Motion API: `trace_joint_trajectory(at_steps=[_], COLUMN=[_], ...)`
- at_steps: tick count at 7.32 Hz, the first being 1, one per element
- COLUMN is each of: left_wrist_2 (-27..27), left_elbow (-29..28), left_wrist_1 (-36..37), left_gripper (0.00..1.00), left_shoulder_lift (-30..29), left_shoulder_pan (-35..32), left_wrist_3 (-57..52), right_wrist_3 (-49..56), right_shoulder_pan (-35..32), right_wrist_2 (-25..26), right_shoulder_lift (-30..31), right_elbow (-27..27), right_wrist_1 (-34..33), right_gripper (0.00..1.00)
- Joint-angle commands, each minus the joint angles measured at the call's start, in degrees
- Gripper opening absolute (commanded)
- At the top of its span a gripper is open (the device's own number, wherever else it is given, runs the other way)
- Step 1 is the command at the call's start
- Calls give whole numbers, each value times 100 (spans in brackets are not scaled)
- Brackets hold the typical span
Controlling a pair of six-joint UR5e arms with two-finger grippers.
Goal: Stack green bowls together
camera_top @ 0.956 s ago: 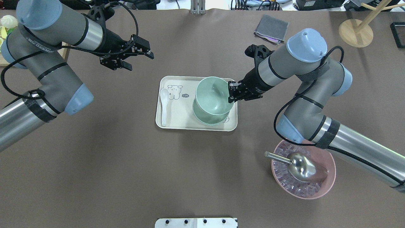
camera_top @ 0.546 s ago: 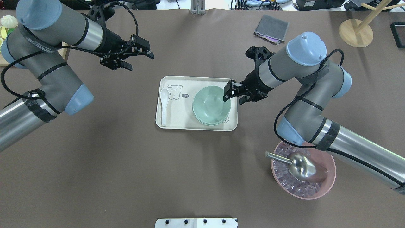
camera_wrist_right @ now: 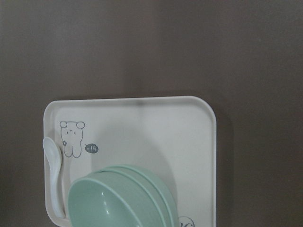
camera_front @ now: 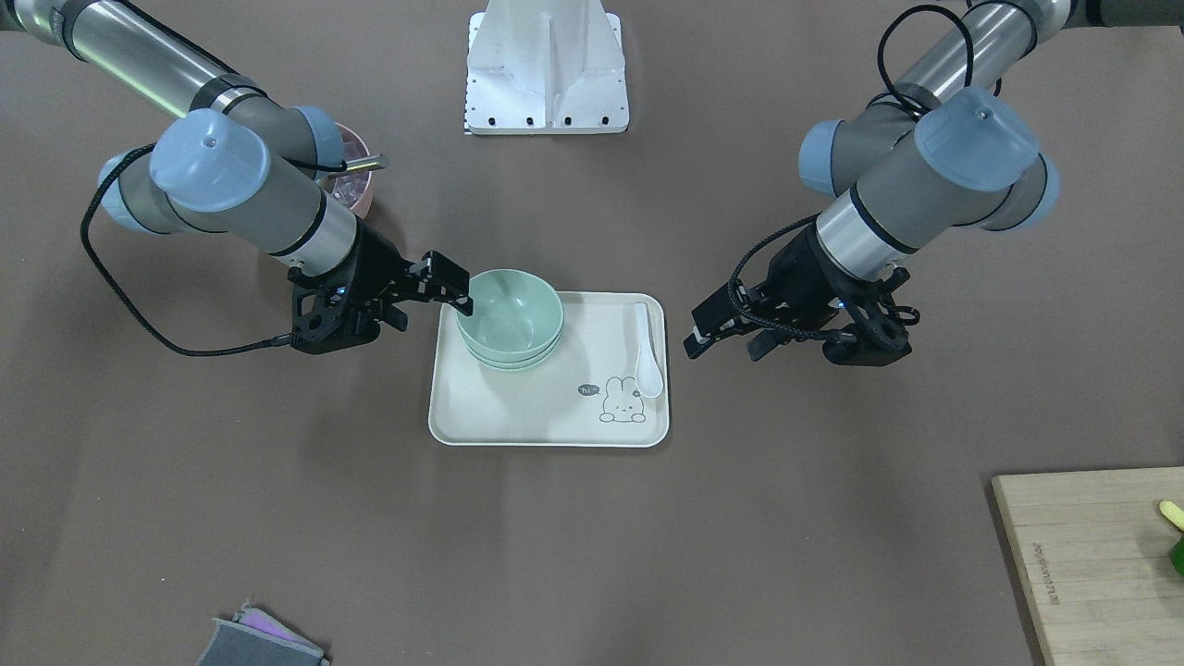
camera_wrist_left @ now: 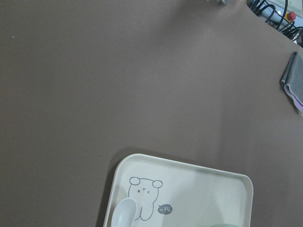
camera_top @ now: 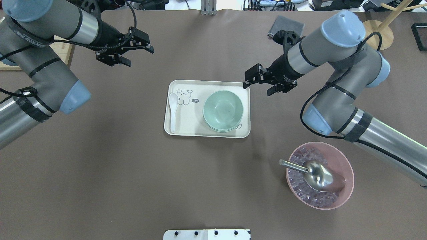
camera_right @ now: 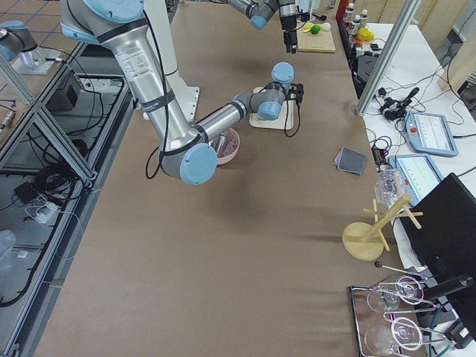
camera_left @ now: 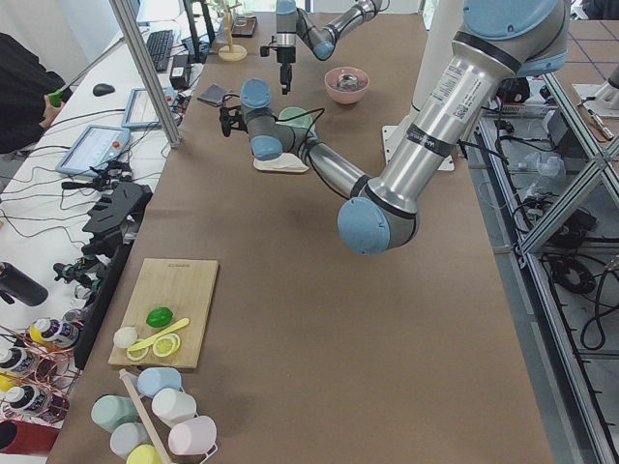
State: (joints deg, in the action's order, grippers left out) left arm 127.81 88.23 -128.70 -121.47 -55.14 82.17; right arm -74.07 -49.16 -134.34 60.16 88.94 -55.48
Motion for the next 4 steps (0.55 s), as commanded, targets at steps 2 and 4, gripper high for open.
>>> trace_joint_trajectory(at_steps=[2,4], left_wrist_2=[-455,-1737], left_elbow=[361,720], left_wrist_1=[669,1509], left_gripper=[98,98], left_shoulder_lift=[508,1324], left_shoulder_pan=[-1188,-1533], left_wrist_3=[-1372,-3746], right_wrist_3=[94,1831], right_shoulder_pan=[-1031,-1620], right_wrist_2=[-322,-207], right_shoulder_lift=[346,924], right_elbow=[27,-8], right_wrist_1=[-190,-644], right_gripper=[100,100])
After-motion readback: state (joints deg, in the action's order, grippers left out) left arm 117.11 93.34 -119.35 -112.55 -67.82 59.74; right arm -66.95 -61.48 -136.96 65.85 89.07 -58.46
